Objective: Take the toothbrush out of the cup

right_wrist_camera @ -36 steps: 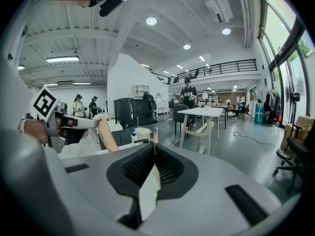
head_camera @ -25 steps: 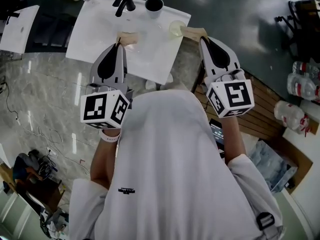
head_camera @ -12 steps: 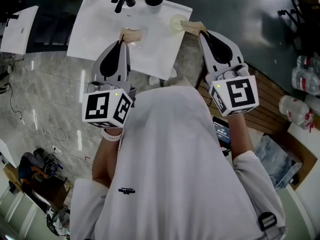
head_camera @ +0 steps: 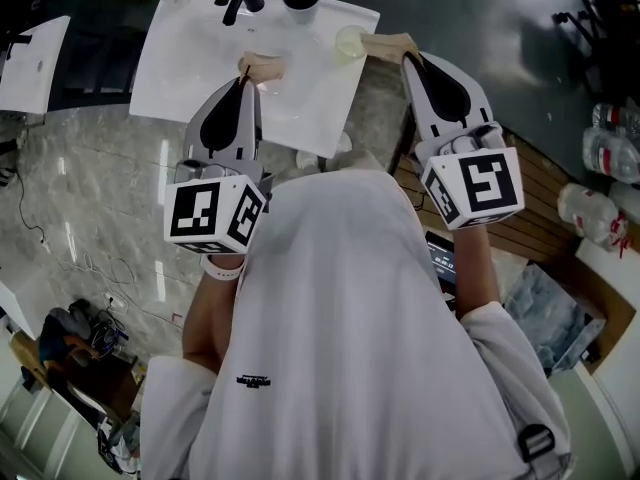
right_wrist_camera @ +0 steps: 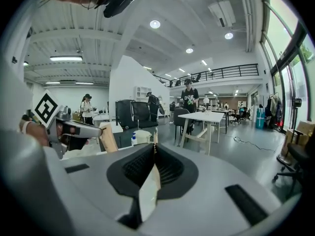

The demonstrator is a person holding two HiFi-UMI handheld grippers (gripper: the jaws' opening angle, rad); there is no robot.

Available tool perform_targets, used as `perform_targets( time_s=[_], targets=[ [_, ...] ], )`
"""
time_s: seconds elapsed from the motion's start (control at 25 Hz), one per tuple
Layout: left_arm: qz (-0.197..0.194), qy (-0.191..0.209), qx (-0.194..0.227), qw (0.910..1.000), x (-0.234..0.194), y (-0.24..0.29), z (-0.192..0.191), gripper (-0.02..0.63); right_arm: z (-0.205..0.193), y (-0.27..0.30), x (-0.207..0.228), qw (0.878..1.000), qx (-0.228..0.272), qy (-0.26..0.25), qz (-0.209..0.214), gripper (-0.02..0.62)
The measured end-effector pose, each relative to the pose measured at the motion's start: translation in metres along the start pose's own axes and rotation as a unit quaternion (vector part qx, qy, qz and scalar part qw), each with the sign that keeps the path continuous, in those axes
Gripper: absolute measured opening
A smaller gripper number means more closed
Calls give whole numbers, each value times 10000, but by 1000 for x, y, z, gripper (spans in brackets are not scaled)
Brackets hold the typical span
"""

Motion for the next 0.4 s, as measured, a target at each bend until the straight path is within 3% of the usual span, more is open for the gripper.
perform_targets(
  time_s=[0.4],
  targets=[
    [-33, 26, 2, 10000, 4, 4, 2, 8, -3, 2, -8, 9998, -15, 101, 148, 8]
  ],
)
Point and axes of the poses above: the fingertips, and each gripper's own axes: y forward along the fingers, x to its right, z out of its top, the point moved 4 cm from there along -y, backward along the fingers, and after that the axes turned 7 degrees about z, right-handed, at the moved point
